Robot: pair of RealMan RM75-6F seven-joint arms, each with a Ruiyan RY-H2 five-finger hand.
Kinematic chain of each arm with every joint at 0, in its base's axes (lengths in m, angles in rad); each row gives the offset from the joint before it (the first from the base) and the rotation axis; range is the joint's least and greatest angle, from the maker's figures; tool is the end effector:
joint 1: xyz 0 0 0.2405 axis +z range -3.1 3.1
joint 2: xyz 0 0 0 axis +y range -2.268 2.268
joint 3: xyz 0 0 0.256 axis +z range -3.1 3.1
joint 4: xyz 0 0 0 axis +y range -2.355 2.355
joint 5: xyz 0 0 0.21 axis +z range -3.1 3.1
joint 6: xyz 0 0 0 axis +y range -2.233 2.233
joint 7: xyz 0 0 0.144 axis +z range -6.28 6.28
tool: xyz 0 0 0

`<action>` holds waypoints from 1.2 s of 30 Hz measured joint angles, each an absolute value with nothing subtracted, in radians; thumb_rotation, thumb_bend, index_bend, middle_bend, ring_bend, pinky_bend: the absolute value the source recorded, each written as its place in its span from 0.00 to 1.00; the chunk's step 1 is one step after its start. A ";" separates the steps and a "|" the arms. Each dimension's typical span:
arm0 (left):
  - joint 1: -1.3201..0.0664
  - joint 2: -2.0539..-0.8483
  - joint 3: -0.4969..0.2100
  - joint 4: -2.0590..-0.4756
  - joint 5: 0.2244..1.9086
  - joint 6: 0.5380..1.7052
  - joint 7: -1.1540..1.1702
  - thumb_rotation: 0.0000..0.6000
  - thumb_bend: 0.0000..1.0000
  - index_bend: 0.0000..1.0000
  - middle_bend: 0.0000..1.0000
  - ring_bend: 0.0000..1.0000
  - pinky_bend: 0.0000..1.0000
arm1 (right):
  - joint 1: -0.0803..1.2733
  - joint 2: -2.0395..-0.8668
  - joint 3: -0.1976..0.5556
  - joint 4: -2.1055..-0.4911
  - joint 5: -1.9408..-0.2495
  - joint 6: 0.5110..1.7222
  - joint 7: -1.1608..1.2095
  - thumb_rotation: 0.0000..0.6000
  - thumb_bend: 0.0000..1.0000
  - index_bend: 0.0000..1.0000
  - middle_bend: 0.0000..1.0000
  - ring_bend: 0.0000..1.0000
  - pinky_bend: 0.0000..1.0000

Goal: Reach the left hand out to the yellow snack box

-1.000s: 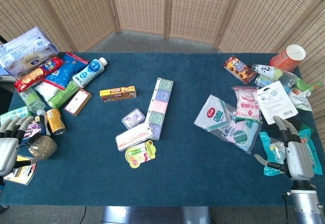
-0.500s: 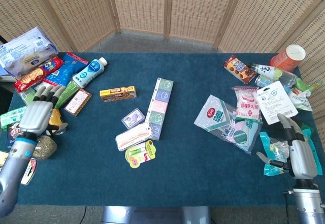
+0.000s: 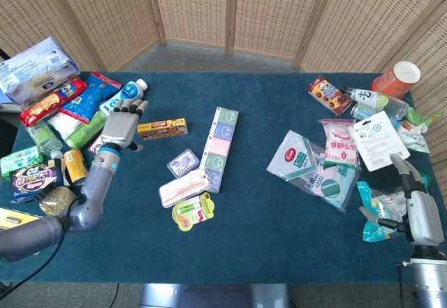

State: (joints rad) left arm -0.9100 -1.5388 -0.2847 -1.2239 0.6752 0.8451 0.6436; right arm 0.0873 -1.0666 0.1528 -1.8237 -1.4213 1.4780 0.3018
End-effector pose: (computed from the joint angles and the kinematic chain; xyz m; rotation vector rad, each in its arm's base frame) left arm -0.1654 0.4364 0.0252 -1.6614 -0.8615 -0.6228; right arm -0.2724 -0.1984 0.1743 1.1131 -1.2025 1.2943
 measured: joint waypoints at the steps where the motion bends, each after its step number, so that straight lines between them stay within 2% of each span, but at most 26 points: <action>1: -0.923 -1.556 -0.284 -1.203 0.661 0.840 0.653 1.00 0.00 0.00 0.00 0.00 0.00 | 0.087 -1.065 0.153 -1.823 -1.421 1.477 0.305 1.00 0.00 0.00 0.00 0.00 0.00; 4: -0.962 -1.609 -0.284 -1.134 0.618 0.821 0.677 1.00 0.00 0.01 0.00 0.00 0.00 | 0.087 -1.062 0.154 -1.822 -1.418 1.474 0.315 1.00 0.00 0.00 0.00 0.00 0.00; 5: -0.976 -1.630 -0.284 -1.104 0.605 0.815 0.685 1.00 0.00 0.04 0.00 0.00 0.02 | 0.087 -1.061 0.154 -1.821 -1.416 1.473 0.318 1.00 0.00 0.00 0.00 0.00 0.00; 6: -0.986 -1.647 -0.284 -1.081 0.598 0.811 0.689 1.00 0.00 0.11 0.00 0.00 0.10 | 0.087 -1.060 0.155 -1.820 -1.414 1.471 0.322 1.00 0.00 0.00 0.00 0.00 0.00; 7: -0.995 -1.664 -0.285 -1.058 0.593 0.807 0.692 1.00 0.00 0.18 0.04 0.05 0.24 | 0.088 -1.060 0.156 -1.819 -1.413 1.469 0.325 1.00 0.00 0.00 0.00 0.00 0.00; 8: -1.007 -1.687 -0.285 -1.025 0.589 0.803 0.694 1.00 0.00 0.27 0.14 0.13 0.38 | 0.088 -1.059 0.156 -1.818 -1.411 1.468 0.330 1.00 0.00 0.00 0.00 0.00 0.00; 9: -1.015 -1.705 -0.285 -0.999 0.588 0.801 0.695 1.00 0.00 0.40 0.30 0.27 0.54 | 0.088 -1.058 0.157 -1.817 -1.409 1.467 0.334 1.00 0.00 0.00 0.00 0.00 0.00; 10: -1.023 -1.723 -0.285 -0.972 0.588 0.798 0.695 1.00 0.00 0.49 0.42 0.38 0.63 | 0.088 -1.057 0.158 -1.817 -1.408 1.466 0.337 1.00 0.00 0.00 0.00 0.00 0.00; 11: -1.034 -1.748 -0.283 -0.934 0.590 0.794 0.697 1.00 0.00 0.65 0.60 0.56 0.75 | 0.088 -1.056 0.159 -1.816 -1.407 1.466 0.341 1.00 0.00 0.00 0.00 0.00 0.00; 12: -1.042 -1.768 -0.282 -0.904 0.590 0.790 0.699 1.00 0.00 0.76 0.71 0.69 0.82 | 0.088 -1.055 0.160 -1.816 -1.406 1.465 0.345 1.00 0.00 0.00 0.00 0.00 0.00; 14: -1.059 -1.818 -0.279 -0.832 0.593 0.785 0.707 1.00 0.00 0.88 0.83 0.82 0.89 | 0.088 -1.053 0.160 -1.816 -1.406 1.463 0.351 1.00 0.00 0.00 0.00 0.00 0.00; 19: -1.093 -1.924 -0.279 -0.712 0.616 0.786 0.720 1.00 0.00 0.90 0.87 0.87 0.93 | 0.086 -1.044 0.163 -1.817 -1.403 1.463 0.375 1.00 0.00 0.00 0.00 0.00 0.00; 24: -1.095 -1.894 -0.293 -0.775 0.653 0.846 0.724 1.00 0.00 0.90 0.88 0.88 0.93 | 0.086 -1.038 0.163 -1.820 -1.406 1.460 0.386 1.00 0.00 0.00 0.00 0.00 0.00; 28: -1.087 -1.819 -0.308 -0.918 0.673 0.916 0.748 1.00 0.00 0.91 0.88 0.88 0.92 | 0.086 -1.041 0.157 -1.828 -1.419 1.461 0.375 1.00 0.00 0.00 0.00 0.00 0.00; 36: -1.061 -1.583 -0.357 -1.355 0.691 1.079 0.849 1.00 0.00 0.90 0.88 0.88 0.92 | 0.082 -1.045 0.147 -1.840 -1.440 1.473 0.356 1.00 0.00 0.00 0.00 0.00 0.00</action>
